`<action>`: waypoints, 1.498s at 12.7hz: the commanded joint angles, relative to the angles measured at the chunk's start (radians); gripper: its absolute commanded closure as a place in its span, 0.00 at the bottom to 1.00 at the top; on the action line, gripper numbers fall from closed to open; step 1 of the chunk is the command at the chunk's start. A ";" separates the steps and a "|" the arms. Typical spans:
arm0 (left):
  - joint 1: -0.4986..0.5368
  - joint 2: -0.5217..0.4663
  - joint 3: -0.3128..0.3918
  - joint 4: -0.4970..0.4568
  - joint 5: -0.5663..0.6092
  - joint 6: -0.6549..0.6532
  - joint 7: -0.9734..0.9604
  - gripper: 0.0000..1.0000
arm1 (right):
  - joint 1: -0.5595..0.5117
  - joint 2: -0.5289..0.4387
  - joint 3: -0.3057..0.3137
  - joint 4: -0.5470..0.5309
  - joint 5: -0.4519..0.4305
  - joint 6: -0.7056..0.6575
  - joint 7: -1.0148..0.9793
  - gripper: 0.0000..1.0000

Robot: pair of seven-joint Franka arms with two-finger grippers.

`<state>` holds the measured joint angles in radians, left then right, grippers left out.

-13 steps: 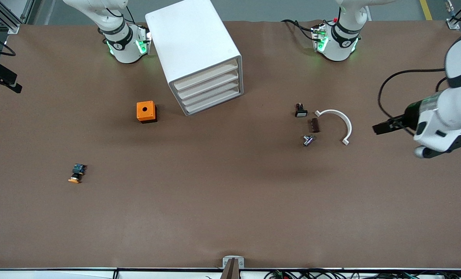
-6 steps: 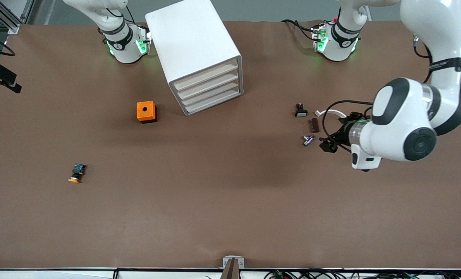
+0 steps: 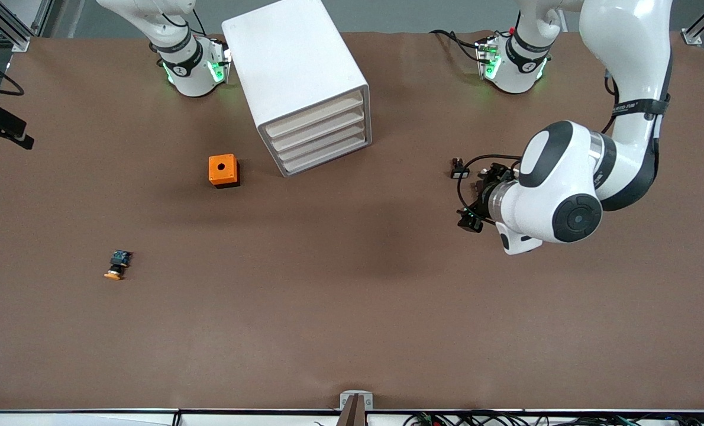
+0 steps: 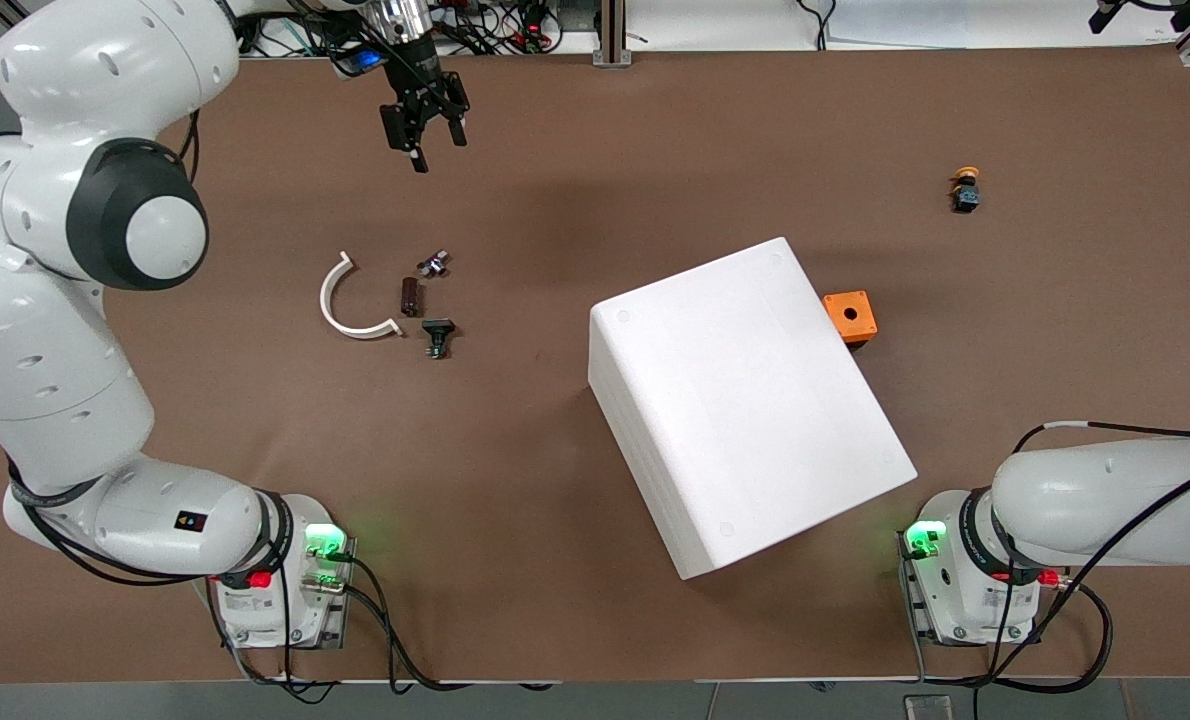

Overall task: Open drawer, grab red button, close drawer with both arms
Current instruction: 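Reach the left gripper to the handle of the white cabinet drawer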

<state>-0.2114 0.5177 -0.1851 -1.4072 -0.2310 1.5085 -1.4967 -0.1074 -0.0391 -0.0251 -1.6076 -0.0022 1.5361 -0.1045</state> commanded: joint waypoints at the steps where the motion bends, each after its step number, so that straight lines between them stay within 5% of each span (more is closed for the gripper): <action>1: -0.031 0.051 0.006 0.033 -0.069 -0.004 -0.162 0.00 | -0.015 0.070 0.013 0.031 0.002 0.016 -0.011 0.00; 5: -0.066 0.130 0.006 0.031 -0.214 -0.001 -0.460 0.00 | -0.014 0.108 0.013 0.035 -0.012 0.033 -0.012 0.00; 13: -0.187 0.277 0.007 0.022 -0.539 -0.001 -0.707 0.00 | -0.046 0.196 0.007 0.057 -0.012 0.035 -0.012 0.00; 16: -0.246 0.304 0.007 0.021 -0.620 -0.002 -0.847 0.19 | -0.043 0.196 0.007 0.058 -0.004 0.035 0.003 0.00; 19: -0.305 0.334 0.006 0.020 -0.691 -0.004 -0.910 0.27 | -0.037 0.196 0.007 0.058 -0.002 0.039 0.006 0.00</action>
<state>-0.4821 0.8267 -0.1851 -1.4032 -0.8744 1.5115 -2.3688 -0.1381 0.1473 -0.0288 -1.5725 -0.0048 1.5830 -0.1054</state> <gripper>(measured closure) 0.225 0.000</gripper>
